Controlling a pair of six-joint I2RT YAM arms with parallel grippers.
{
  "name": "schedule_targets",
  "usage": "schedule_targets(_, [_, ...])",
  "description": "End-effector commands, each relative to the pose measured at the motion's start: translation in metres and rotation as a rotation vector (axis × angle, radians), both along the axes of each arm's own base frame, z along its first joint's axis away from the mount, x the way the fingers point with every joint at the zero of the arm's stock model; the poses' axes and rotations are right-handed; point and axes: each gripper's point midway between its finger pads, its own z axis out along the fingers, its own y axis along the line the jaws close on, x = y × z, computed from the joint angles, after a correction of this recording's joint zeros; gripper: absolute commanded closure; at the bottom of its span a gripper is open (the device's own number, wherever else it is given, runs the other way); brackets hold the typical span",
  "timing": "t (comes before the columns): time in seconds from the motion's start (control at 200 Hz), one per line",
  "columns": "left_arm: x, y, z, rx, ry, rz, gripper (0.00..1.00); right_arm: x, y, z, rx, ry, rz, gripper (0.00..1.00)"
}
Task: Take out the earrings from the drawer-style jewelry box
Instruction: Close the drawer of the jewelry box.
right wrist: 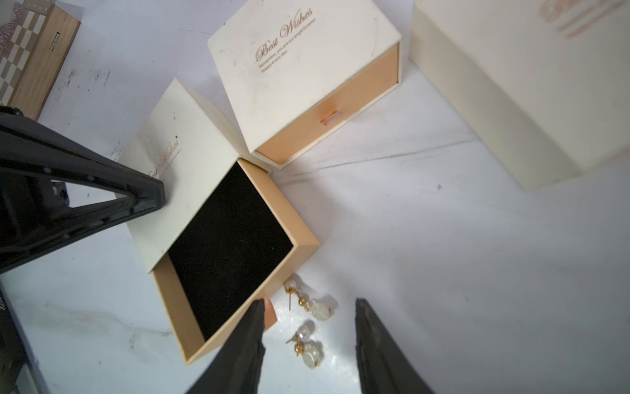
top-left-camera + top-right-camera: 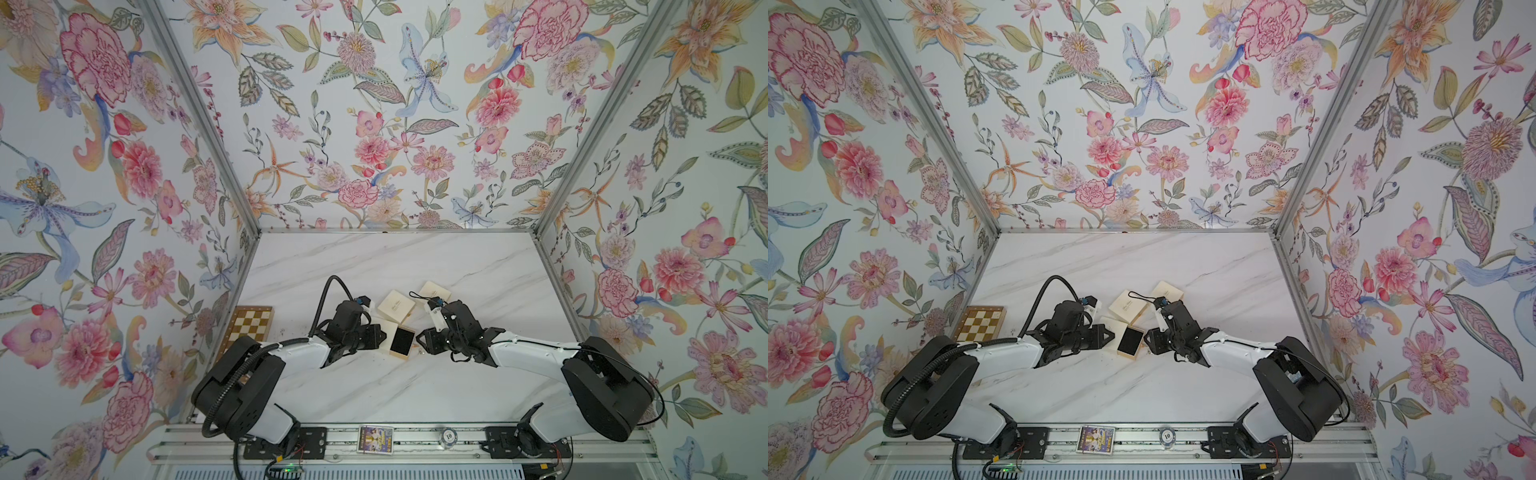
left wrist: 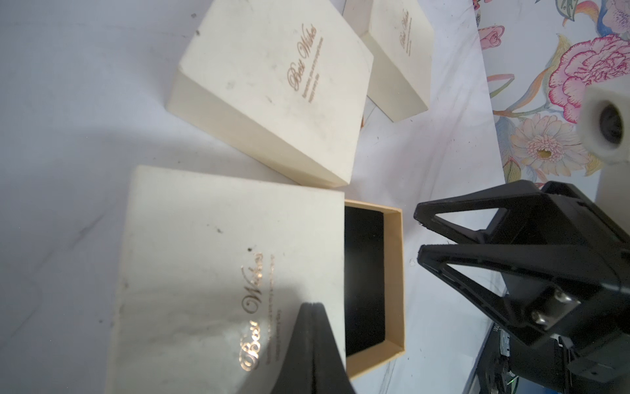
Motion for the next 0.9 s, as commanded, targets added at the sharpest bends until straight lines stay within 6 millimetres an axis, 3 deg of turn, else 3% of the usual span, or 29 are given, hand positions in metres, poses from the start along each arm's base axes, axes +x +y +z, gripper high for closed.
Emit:
schedule_targets(0.0, [-0.014,0.019,-0.026,0.085,0.080,0.031,1.00,0.003,0.002,-0.002,0.013,0.005,-0.010,0.55])
schedule_targets(0.28, [-0.013,0.019,-0.025,0.080,0.075,0.036,1.00,0.005,0.002,0.003,0.018,-0.003,-0.015,0.55])
schedule_targets(0.445, [-0.010,0.014,-0.012,0.039,0.054,0.036,1.00,0.010,-0.004,0.005,-0.010,-0.013,-0.044,0.55])
schedule_targets(0.545, [-0.003,0.008,0.013,-0.007,0.007,0.035,1.00,0.012,-0.011,0.002,-0.046,-0.021,-0.067,0.56])
schedule_targets(0.781, [0.015,-0.004,0.101,-0.083,-0.170,0.001,1.00,0.017,-0.011,0.006,-0.080,-0.039,-0.058,0.63])
schedule_targets(0.896, [0.019,0.009,0.110,-0.014,-0.213,0.030,1.00,0.019,-0.010,0.006,-0.092,-0.039,-0.056,0.67])
